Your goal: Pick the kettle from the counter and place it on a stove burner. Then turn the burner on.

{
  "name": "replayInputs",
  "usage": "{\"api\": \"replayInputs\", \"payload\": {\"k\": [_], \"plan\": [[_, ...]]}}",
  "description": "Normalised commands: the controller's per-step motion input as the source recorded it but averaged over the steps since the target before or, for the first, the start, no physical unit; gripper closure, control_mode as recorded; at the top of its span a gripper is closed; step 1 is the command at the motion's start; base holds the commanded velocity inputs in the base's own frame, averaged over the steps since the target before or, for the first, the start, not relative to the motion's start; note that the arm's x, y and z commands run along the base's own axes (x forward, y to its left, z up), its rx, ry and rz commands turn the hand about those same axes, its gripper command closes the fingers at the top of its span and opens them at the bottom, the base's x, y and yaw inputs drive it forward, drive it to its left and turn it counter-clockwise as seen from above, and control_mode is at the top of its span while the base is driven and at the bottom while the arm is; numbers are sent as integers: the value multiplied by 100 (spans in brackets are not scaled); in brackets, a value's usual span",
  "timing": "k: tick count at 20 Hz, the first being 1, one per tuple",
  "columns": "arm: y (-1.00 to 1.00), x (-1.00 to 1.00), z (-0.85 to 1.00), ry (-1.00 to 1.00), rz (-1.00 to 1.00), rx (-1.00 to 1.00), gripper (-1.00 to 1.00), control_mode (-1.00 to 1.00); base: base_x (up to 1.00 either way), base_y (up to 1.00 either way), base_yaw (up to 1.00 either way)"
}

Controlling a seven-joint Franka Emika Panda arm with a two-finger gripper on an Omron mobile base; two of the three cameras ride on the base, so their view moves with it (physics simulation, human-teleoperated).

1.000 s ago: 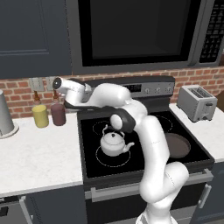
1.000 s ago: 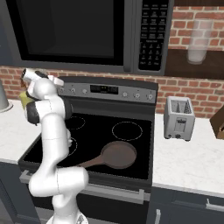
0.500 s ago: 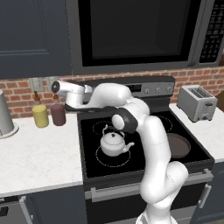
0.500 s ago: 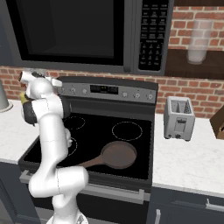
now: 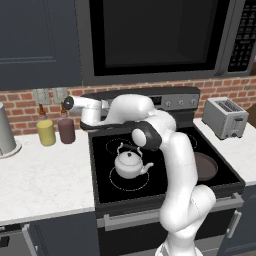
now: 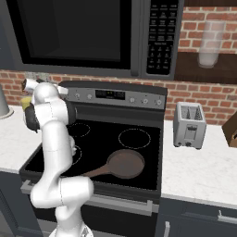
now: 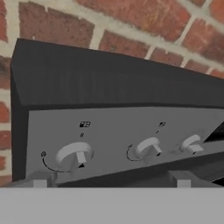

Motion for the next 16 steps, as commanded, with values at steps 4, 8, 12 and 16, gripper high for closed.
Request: {"api": "replayInputs", "payload": {"k": [4, 8, 12, 16], "plan": [[0, 13, 0, 0, 0, 0, -100, -100, 0, 0, 0], [0, 14, -3, 0, 0, 0, 100, -100, 0, 0, 0], [0, 12, -1, -1, 0, 0, 100, -100, 0, 0, 0], [0, 4, 0, -1, 0, 0, 100, -100, 0, 0, 0]]}}
